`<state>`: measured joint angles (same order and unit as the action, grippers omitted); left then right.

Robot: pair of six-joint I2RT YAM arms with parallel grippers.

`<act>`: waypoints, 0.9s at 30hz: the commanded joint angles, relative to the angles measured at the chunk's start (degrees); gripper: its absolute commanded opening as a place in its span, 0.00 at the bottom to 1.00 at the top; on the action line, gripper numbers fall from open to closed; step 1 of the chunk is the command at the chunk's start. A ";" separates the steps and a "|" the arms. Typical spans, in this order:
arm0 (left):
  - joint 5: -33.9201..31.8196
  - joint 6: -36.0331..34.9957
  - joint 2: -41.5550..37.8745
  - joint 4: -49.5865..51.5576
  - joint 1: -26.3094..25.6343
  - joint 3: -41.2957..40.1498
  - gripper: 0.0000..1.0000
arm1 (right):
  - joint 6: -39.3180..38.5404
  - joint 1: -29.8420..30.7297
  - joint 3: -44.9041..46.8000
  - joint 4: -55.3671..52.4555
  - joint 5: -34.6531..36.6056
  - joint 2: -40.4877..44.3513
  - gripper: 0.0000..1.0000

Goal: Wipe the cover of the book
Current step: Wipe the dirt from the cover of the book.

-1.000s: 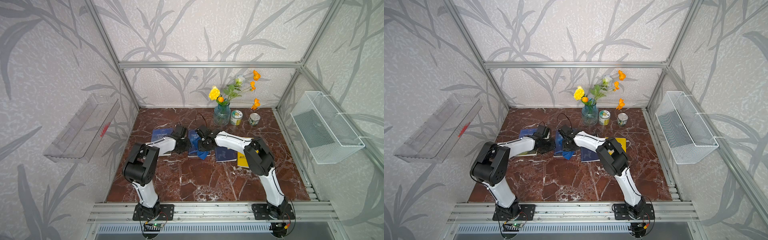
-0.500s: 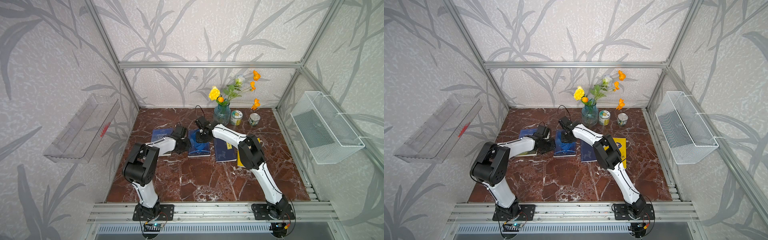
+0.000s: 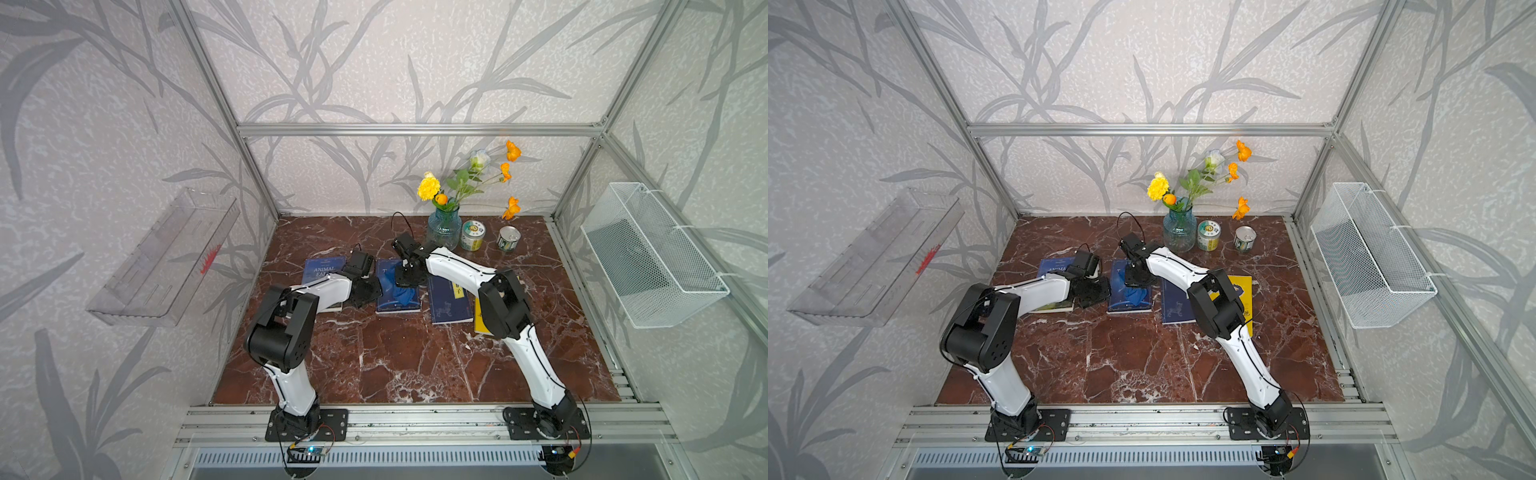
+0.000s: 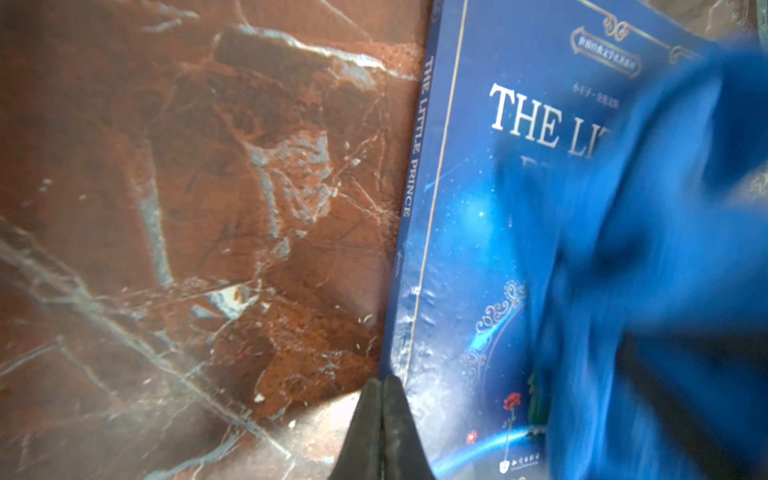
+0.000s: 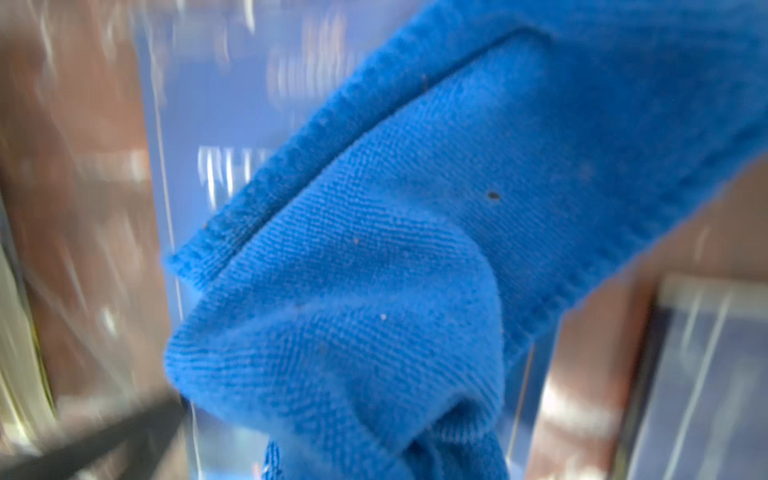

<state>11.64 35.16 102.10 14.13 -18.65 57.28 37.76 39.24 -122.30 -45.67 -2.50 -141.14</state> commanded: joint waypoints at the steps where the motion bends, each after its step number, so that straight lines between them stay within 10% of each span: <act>1: -1.42 0.08 2.63 5.01 -0.15 -2.01 0.06 | -0.76 -1.47 -7.39 -15.52 4.86 -12.06 0.00; 5: -1.25 0.15 2.57 4.82 -0.24 -2.14 0.06 | -3.21 0.34 -7.36 -18.16 6.94 -12.18 0.00; 15: -0.93 0.09 2.21 4.99 -0.24 -2.15 0.06 | 1.59 5.72 31.24 2.32 5.43 10.75 0.00; 27: -1.10 0.27 2.17 4.69 -0.40 -2.37 0.06 | -4.22 0.33 -16.05 -22.55 7.78 -14.10 0.00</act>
<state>11.49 35.48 102.06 14.11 -18.68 57.28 35.35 40.14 -135.15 -55.37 3.03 -147.41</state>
